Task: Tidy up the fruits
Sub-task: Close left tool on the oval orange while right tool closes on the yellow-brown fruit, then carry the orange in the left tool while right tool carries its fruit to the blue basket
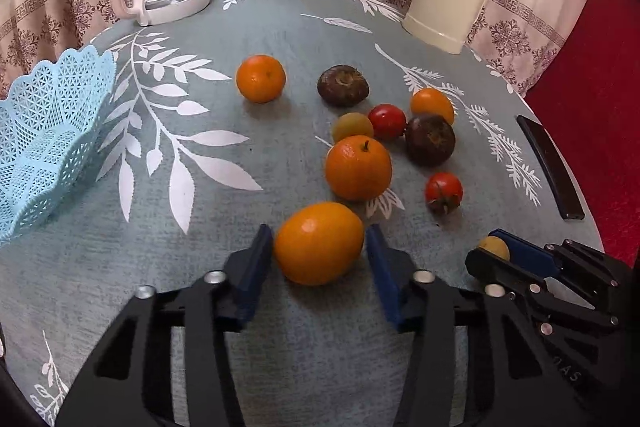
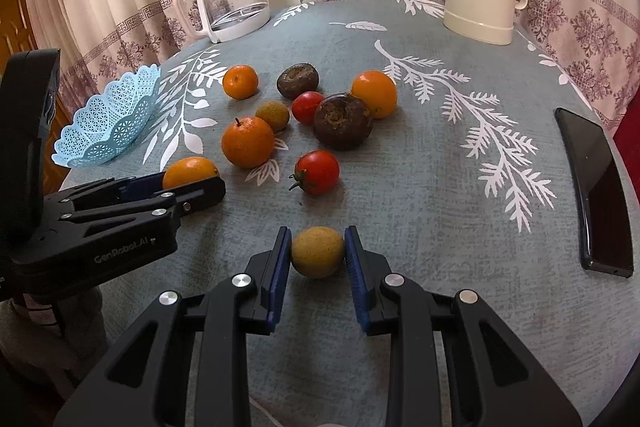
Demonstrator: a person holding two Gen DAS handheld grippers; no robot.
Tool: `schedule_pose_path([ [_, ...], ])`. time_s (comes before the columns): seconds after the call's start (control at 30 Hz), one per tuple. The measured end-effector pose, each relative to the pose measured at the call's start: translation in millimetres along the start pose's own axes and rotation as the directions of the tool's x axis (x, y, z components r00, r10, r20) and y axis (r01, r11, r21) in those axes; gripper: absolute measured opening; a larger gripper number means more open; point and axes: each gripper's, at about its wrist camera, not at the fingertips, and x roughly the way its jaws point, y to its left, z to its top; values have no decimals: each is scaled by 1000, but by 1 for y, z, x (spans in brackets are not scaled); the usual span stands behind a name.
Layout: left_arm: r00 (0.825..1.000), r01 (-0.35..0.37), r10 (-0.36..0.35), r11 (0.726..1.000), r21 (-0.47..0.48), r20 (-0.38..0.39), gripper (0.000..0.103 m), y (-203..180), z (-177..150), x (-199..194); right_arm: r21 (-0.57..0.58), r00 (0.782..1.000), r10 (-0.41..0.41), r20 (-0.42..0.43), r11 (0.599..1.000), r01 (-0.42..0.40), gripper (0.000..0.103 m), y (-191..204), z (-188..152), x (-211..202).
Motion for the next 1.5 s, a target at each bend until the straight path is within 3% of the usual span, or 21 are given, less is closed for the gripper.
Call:
schedule_pose_path([
  [0.63, 998, 8, -7, 1000, -26, 56, 44, 6, 1, -16, -2, 1000, -10, 6, 1000, 10, 28, 1, -1, -1],
  [0.83, 991, -59, 64, 997, -53, 115, 44, 22, 10, -35, 0, 1000, -12, 8, 1000, 12, 28, 3, 0, -3],
  [1.07, 970, -143, 161, 984, -106, 183, 44, 50, 19, -63, -17, 1000, 5, 9, 1000, -4, 28, 13, 3, -2],
  [1.5, 939, -220, 263, 955, -201, 220, 44, 96, 24, -82, -36, 1000, 12, 7, 999, -12, 28, 27, 6, 0],
])
